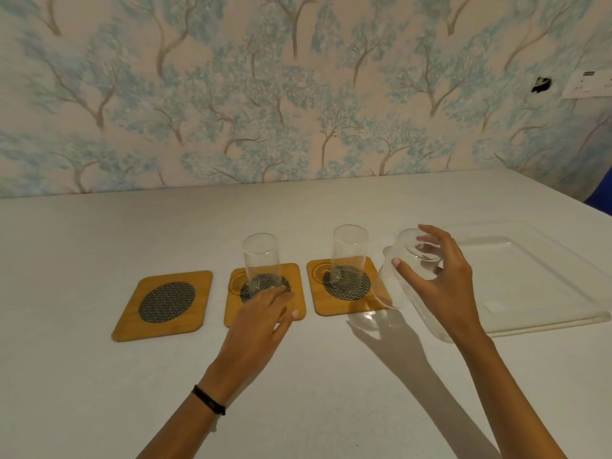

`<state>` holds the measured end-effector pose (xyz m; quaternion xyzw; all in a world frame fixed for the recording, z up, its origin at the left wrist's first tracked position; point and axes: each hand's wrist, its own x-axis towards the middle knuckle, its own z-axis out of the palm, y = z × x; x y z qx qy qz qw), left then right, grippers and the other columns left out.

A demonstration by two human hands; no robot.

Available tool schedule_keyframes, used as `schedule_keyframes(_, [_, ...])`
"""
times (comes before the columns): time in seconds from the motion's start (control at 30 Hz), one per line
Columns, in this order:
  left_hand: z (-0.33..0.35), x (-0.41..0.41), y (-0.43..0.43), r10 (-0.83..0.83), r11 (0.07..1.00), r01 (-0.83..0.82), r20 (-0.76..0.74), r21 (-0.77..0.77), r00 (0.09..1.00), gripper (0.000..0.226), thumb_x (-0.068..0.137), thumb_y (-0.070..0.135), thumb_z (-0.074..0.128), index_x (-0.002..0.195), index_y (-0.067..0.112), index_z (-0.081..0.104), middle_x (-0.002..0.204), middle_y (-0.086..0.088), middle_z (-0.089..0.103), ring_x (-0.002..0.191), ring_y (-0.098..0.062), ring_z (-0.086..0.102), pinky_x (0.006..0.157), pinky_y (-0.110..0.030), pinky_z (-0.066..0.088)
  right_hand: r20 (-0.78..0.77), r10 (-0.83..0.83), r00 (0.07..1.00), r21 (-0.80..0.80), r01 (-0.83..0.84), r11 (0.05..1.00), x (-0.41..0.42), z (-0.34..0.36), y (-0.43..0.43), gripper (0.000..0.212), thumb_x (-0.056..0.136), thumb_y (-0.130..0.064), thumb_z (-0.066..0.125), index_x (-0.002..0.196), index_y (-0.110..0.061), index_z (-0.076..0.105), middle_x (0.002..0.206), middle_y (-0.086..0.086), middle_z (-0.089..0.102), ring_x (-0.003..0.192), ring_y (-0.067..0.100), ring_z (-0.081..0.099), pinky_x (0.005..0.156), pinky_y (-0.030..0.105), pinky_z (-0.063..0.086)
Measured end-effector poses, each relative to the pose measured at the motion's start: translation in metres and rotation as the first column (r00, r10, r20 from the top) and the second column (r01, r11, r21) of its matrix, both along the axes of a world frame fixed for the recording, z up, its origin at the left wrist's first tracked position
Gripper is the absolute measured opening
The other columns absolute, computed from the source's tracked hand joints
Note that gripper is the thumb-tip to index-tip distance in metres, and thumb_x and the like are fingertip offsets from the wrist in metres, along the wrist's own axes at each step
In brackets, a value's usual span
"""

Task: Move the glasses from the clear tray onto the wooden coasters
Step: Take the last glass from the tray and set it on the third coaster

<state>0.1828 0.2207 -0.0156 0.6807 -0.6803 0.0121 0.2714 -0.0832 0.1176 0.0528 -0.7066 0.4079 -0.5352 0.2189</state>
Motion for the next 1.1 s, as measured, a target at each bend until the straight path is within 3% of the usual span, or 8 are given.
schedule_keyframes(0.2, [0.006,0.049,0.025,0.056,0.998,-0.055,0.022,-0.013,0.998,0.030,0.093,0.027,0.055,0.121,0.015,0.062,0.123,-0.004,0.065,0.112,-0.019,0.061,0.089,-0.030,0.048,-0.069,0.109,0.992,0.027,-0.107,0.994,0.045,-0.001,0.011,0.060,0.071,-0.032,0.076,0.123,-0.031,0.046,0.116,-0.005,0.056,0.102,-0.003,0.056,0.077,0.012,0.048])
schedule_keyframes(0.4, [0.000,0.104,0.045,0.217,0.975,-0.218,0.028,0.053,0.976,0.033,0.094,0.026,0.053,0.124,0.012,0.059,0.129,-0.010,0.061,0.120,-0.027,0.055,0.099,-0.037,0.045,-0.153,0.228,0.962,0.042,-0.224,0.974,0.088,-0.004,0.028,0.065,0.068,-0.039,0.076,0.125,-0.028,0.047,0.121,-0.003,0.058,0.105,0.013,0.058,0.084,0.031,0.053])
schedule_keyframes(0.53, [-0.004,0.139,0.053,0.326,0.935,-0.326,0.025,0.139,0.945,0.040,0.096,0.029,0.049,0.132,0.013,0.052,0.139,-0.010,0.051,0.128,-0.027,0.047,0.103,-0.039,0.041,-0.227,0.297,0.927,0.037,-0.297,0.954,0.122,-0.003,0.041,0.064,0.069,-0.040,0.076,0.122,-0.041,0.041,0.117,-0.007,0.056,0.099,-0.001,0.056,0.077,0.016,0.048])
schedule_keyframes(0.7, [-0.009,0.167,0.068,0.453,0.871,-0.445,0.008,0.210,0.891,0.045,0.096,0.034,0.045,0.136,0.012,0.044,0.144,-0.010,0.044,0.127,-0.029,0.045,0.100,-0.042,0.043,-0.263,0.405,0.876,0.083,-0.398,0.914,0.166,-0.004,0.055,0.062,0.070,-0.046,0.073,0.122,-0.046,0.039,0.117,-0.010,0.054,0.103,-0.002,0.055,0.080,0.017,0.048])
schedule_keyframes(0.8, [-0.011,0.173,0.073,0.491,0.840,-0.480,0.021,0.253,0.871,0.050,0.097,0.035,0.044,0.139,0.010,0.039,0.147,-0.013,0.041,0.131,-0.030,0.040,0.103,-0.042,0.042,-0.273,0.439,0.856,0.094,-0.431,0.898,0.195,-0.004,0.061,0.062,0.070,-0.047,0.074,0.120,-0.051,0.038,0.115,-0.014,0.053,0.100,-0.012,0.052,0.078,0.005,0.042])
schedule_keyframes(0.97, [-0.012,0.175,0.073,0.496,0.833,-0.482,0.020,0.272,0.868,0.055,0.096,0.040,0.043,0.140,0.008,0.036,0.149,-0.012,0.036,0.136,-0.027,0.035,0.107,-0.039,0.037,-0.202,0.491,0.847,0.139,-0.472,0.871,0.244,-0.004,0.063,0.063,0.069,-0.041,0.077,0.123,-0.035,0.046,0.118,-0.007,0.057,0.102,0.005,0.057,0.074,0.002,0.042])
schedule_keyframes(1.1, [-0.013,0.181,0.076,0.498,0.836,-0.472,-0.026,0.281,0.867,0.064,0.093,0.047,0.045,0.142,0.008,0.032,0.151,-0.011,0.034,0.139,-0.026,0.032,0.111,-0.038,0.032,-0.176,0.512,0.841,0.147,-0.492,0.858,0.279,-0.006,0.062,0.063,0.069,-0.037,0.078,0.124,-0.029,0.047,0.118,-0.004,0.056,0.106,0.010,0.054,0.079,0.013,0.043])
